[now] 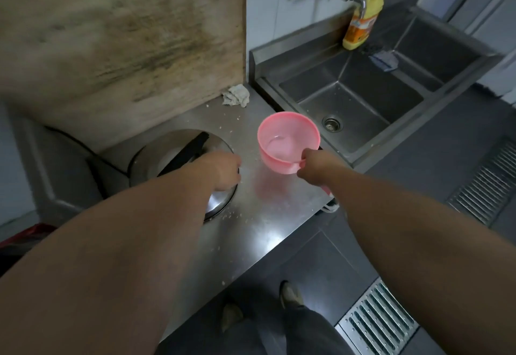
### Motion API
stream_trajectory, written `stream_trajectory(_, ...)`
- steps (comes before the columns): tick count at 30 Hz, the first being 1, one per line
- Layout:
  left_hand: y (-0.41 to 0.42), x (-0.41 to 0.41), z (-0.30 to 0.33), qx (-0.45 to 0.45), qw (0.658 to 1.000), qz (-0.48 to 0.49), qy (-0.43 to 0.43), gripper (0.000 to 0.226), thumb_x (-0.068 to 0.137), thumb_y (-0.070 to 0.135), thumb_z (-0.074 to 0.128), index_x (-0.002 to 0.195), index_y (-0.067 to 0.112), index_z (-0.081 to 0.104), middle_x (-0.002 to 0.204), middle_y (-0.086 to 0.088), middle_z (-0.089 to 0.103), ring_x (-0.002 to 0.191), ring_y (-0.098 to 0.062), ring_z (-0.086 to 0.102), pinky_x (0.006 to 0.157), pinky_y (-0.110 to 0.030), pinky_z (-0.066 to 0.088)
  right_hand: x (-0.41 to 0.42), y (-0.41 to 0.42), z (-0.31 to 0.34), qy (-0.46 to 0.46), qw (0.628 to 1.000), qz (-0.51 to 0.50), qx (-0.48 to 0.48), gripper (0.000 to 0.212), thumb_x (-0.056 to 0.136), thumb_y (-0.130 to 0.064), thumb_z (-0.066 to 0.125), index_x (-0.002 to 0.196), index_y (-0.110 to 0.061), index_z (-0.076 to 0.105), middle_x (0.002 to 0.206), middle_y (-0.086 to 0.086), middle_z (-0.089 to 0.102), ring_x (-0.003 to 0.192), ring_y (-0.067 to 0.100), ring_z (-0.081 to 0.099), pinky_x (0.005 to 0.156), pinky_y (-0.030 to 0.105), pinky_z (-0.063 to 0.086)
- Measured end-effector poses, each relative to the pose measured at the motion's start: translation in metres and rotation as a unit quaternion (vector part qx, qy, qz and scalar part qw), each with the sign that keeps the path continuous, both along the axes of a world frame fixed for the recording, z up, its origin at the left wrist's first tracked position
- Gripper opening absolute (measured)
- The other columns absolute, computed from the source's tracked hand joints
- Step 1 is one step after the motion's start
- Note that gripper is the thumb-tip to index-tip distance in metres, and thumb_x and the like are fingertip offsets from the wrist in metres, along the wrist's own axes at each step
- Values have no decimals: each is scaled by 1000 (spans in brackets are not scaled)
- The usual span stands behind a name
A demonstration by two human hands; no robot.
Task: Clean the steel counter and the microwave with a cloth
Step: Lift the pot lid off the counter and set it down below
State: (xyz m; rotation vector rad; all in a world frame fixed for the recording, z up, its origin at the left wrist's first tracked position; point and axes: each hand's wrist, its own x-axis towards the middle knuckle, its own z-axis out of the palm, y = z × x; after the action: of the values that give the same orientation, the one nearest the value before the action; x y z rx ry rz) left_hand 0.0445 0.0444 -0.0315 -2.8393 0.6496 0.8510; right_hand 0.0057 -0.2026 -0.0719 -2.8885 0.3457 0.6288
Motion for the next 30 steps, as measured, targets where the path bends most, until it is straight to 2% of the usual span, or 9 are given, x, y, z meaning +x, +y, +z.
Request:
stream_trajectory(4,14,-21,2,-36,999,-3,5,36,101,32,37,127,18,57,133,-5,58,118,-32,56,100,-40,44,-14,21,11,-8,1000,3,3,38,89,-35,55,124,-20,51,99,6,55,89,27,56,75,36,48)
stream_trajectory(6,26,-37,5,-36,999,33,12,36,101,32,42,129,17,59,129,-6,62,116,-30,58,97,-38,46,-22,31,13,-11,1000,3,11,40,88,-36,56,125,-20,52,101,6,55,89,26,55,73,35,46)
stream_trajectory(10,54,-57,-2,-13,998,69,7,43,99,29,46,140,14,53,136,-11,59,122,-32,56,99,-39,48,-35,47,15,-16,999,35,17,41,89,-37,57,126,-19,51,110,11,60,92,27,56,81,36,49)
stream_trajectory(14,67,-100,-8,9,995,102,-3,42,96,33,48,135,18,53,138,-11,56,124,-32,53,101,-38,46,-58,57,11,-26,997,66,20,41,88,-38,58,125,-20,52,111,10,61,90,27,55,82,36,50)
stream_trajectory(18,60,-154,-11,4,989,150,-19,43,94,32,50,135,19,55,140,-11,55,126,-32,53,102,-38,46,-97,60,7,-27,993,110,43,45,86,-38,59,126,-21,51,113,9,62,98,30,60,85,39,52)
stream_trajectory(20,48,-185,-9,9,985,174,-4,51,97,34,50,146,22,45,148,-8,48,133,-29,47,108,-37,42,-123,56,5,-29,989,135,56,44,85,-38,60,125,-21,51,112,9,62,95,30,59,84,37,52)
stream_trajectory(23,27,-227,-19,13,982,190,13,55,98,39,49,150,26,38,151,-4,46,136,-26,44,111,-38,38,-164,47,-5,-28,984,162,71,43,85,-37,59,124,-21,51,108,9,62,91,28,58,84,40,54)
stream_trajectory(26,7,-260,-31,-5,980,198,29,52,96,40,49,146,29,40,146,-3,51,131,-26,48,109,-41,41,-200,33,-14,-2,979,190,79,46,84,-38,57,126,-21,50,112,10,62,95,30,59,83,40,54)
stream_trajectory(30,-1,-300,-50,-2,980,195,39,44,97,38,47,139,26,48,138,-3,56,122,-25,53,100,-37,45,-239,15,-36,30,974,209,84,46,84,-36,55,127,-19,50,119,14,61,103,36,60,84,39,50)
